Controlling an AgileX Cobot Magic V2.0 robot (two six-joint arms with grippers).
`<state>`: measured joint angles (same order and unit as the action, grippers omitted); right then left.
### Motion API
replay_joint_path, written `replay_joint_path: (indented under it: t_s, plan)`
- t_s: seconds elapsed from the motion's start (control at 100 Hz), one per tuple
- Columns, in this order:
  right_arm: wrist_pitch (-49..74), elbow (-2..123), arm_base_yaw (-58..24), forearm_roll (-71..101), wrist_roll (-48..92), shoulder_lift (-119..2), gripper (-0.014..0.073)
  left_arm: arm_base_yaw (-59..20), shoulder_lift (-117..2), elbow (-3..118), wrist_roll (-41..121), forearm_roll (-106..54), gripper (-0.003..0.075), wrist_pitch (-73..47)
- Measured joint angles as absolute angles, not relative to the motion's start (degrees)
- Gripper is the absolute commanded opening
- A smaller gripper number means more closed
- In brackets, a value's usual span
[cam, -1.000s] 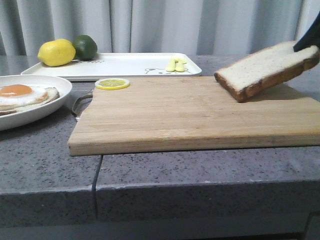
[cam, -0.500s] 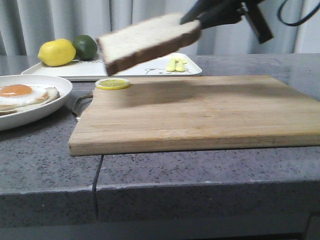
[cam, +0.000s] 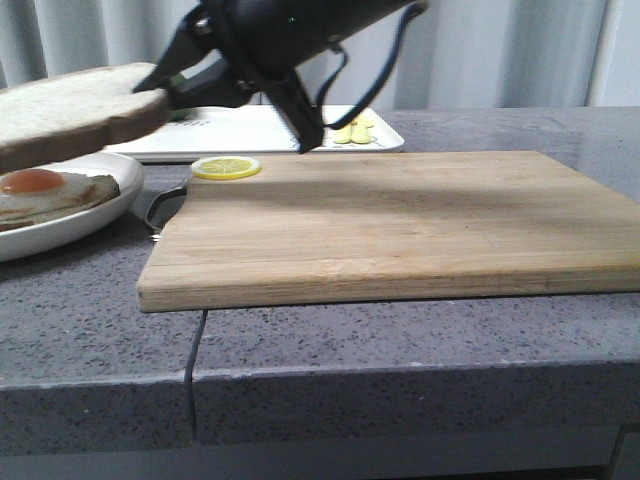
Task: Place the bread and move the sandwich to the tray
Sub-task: 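Carry the bread slice with the right gripper onto the egg toast on the plate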
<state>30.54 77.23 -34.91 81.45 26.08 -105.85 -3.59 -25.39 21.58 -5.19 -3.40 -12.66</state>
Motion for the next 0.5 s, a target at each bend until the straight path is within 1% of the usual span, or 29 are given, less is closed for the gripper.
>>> replay_joint_path:
  t_s: [0.32, 0.39, 0.5]
  plan:
    - [26.7, 83.5, -40.0, 85.0, 26.4, -112.6, -0.0053, -3.6, -25.4, 21.6, -5.2, -3.4, 0.0106, -12.6]
    - [26.5, 83.8, -40.2, 85.0, 26.4, -113.0, -0.0001, -3.6, -25.4, 21.6, -5.2, -3.4, 0.0107, -12.6]
    - [25.7, 83.8, -40.3, 85.0, 27.1, -113.2, 0.0153, -3.6, -25.4, 21.6, -5.2, -3.4, 0.0107, -12.6]
